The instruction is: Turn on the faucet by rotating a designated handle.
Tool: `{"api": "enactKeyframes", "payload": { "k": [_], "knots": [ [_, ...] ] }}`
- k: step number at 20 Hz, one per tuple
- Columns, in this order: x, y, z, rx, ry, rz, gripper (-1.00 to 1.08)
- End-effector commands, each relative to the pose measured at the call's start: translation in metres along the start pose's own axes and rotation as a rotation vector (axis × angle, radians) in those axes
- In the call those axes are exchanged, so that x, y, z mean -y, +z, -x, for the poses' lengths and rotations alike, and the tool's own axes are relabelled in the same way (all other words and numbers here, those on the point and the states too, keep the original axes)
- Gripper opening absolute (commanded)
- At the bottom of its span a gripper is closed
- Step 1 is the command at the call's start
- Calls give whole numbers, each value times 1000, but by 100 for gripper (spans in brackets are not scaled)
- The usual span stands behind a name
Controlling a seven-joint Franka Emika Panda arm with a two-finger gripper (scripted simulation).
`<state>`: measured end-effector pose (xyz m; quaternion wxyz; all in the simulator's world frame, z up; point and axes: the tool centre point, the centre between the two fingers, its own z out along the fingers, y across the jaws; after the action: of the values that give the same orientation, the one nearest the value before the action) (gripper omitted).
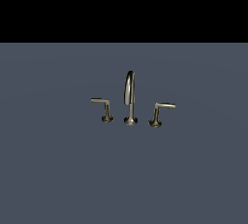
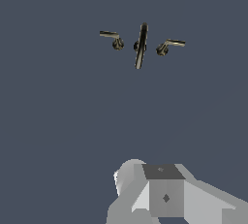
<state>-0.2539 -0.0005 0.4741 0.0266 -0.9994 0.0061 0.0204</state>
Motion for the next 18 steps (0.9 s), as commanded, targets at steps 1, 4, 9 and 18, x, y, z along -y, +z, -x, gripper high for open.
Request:
{"api": "enactKeyframes", "payload": {
  "k": [1,4,9,18],
  "knots": [
    [0,2,-5,0,18,-6,-100],
    [-1,6,-16,1,54,-16,-100],
    [-4,16,-42,3,145,-40,-100],
    [-18,54,-110,13,409,-90,-100]
  ]
}}
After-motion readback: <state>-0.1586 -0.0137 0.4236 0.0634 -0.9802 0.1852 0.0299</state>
